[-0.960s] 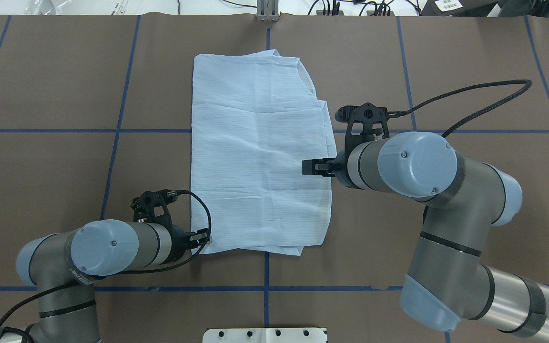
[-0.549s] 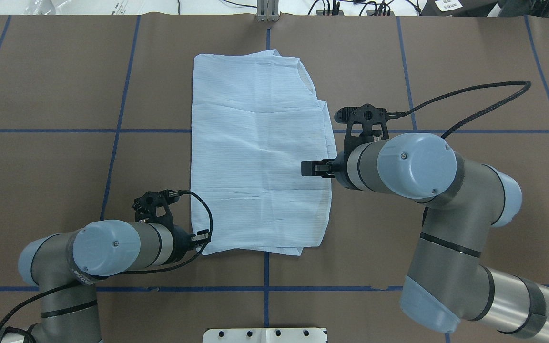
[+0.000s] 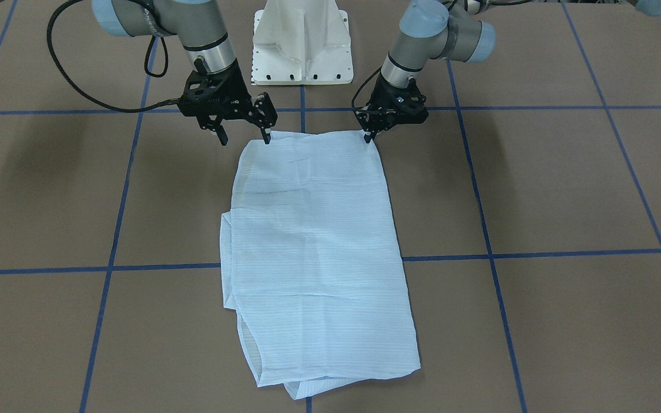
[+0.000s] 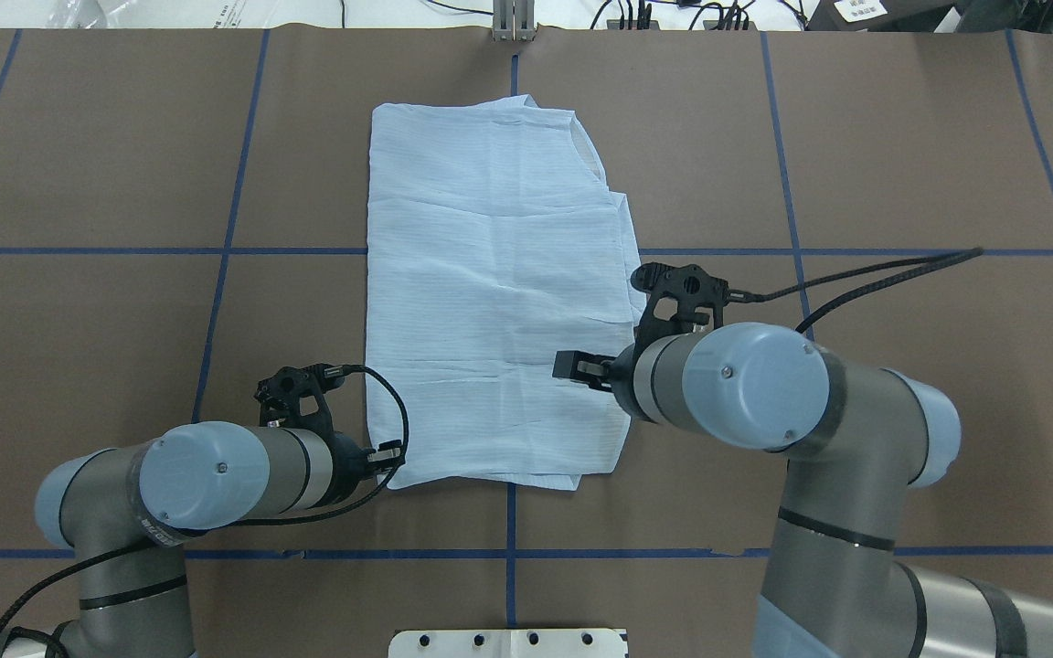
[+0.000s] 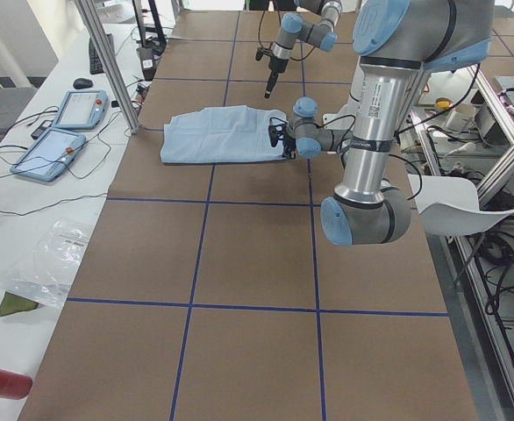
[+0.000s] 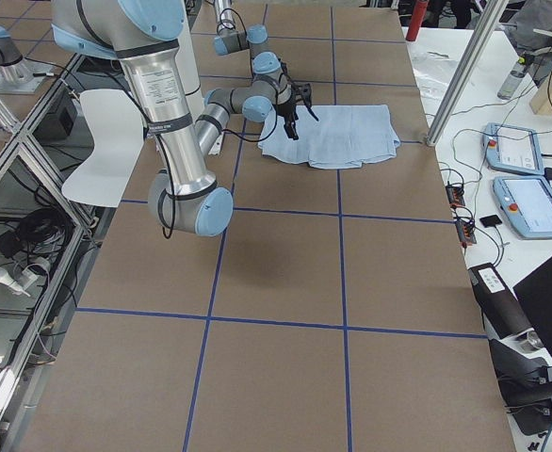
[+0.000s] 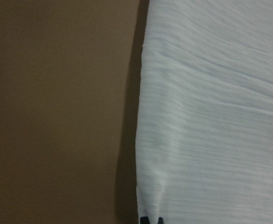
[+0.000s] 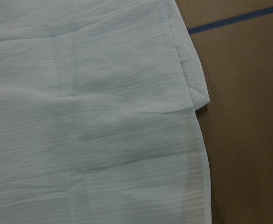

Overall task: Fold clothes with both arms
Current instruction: 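Move the right gripper to the shirt's near edge beside the left gripper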

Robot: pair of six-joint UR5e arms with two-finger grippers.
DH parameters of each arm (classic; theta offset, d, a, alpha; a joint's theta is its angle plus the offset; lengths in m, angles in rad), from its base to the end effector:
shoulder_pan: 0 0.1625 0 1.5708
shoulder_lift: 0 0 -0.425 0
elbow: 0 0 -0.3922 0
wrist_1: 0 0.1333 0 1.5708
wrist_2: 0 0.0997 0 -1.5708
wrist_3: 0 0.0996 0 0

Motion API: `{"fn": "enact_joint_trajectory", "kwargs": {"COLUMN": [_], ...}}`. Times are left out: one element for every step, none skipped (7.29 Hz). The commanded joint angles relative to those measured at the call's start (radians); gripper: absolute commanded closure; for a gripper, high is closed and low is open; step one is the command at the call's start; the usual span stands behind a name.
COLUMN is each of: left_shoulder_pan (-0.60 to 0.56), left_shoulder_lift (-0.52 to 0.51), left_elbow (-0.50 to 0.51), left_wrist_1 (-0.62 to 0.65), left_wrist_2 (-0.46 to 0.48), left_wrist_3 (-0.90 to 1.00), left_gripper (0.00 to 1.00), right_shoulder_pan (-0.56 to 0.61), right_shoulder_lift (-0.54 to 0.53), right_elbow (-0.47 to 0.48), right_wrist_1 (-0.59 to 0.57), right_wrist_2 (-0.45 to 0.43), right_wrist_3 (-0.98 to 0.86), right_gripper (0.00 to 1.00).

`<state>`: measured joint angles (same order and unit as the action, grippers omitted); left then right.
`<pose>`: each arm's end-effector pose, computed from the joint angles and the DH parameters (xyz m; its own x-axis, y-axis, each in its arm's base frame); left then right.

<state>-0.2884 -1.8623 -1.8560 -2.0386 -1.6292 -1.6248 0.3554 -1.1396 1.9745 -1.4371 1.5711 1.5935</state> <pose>0.5265 -0.2892 0.3195 0.4682 -0.1951 -0.8618 0.2612 0.9623 -0.0759 -0.4969 -0.3266 0.2321 0.5230 0.2183 0.8239 -0.3597 0.9329 -0.0189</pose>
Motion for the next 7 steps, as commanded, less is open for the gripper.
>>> {"fn": "enact_joint_trajectory", "kwargs": {"left_shoulder_pan": [0.0,0.0,0.0,0.0,0.0,0.002,0.0], "left_shoulder_lift": [0.0,-0.002,-0.002,-0.002,-0.002,-0.002,-0.002], "left_elbow": [-0.003,-0.003,-0.005,-0.008,-0.012,-0.012,-0.014], "left_wrist_1": [0.0,0.0,0.0,0.0,0.0,0.0,0.0], "left_wrist_2": [0.002,0.002,0.015,0.015,0.015,0.018,0.023], "left_wrist_3": [-0.001,-0.001,-0.001,-0.003,-0.003,-0.003,-0.003], "left_gripper": [1.0,1.0,1.0,1.0,1.0,1.0,1.0], "right_shoulder_pan": [-0.114,-0.139,-0.145,-0.15,-0.148,-0.148,-0.159], "right_shoulder_lift": [0.065,0.102,0.11,0.144,0.191,0.201,0.198], "right_elbow": [-0.019,-0.04,-0.08,-0.145,-0.211,-0.221,-0.224], "right_wrist_1": [-0.139,-0.21,-0.215,-0.215,-0.215,-0.22,-0.224], "right_wrist_2": [-0.106,-0.111,-0.111,-0.111,-0.111,-0.111,-0.112], "right_wrist_3": [0.24,0.303,0.328,0.362,0.387,0.391,0.404], "right_gripper": [0.02,0.02,0.03,0.03,0.04,0.04,0.04]}}
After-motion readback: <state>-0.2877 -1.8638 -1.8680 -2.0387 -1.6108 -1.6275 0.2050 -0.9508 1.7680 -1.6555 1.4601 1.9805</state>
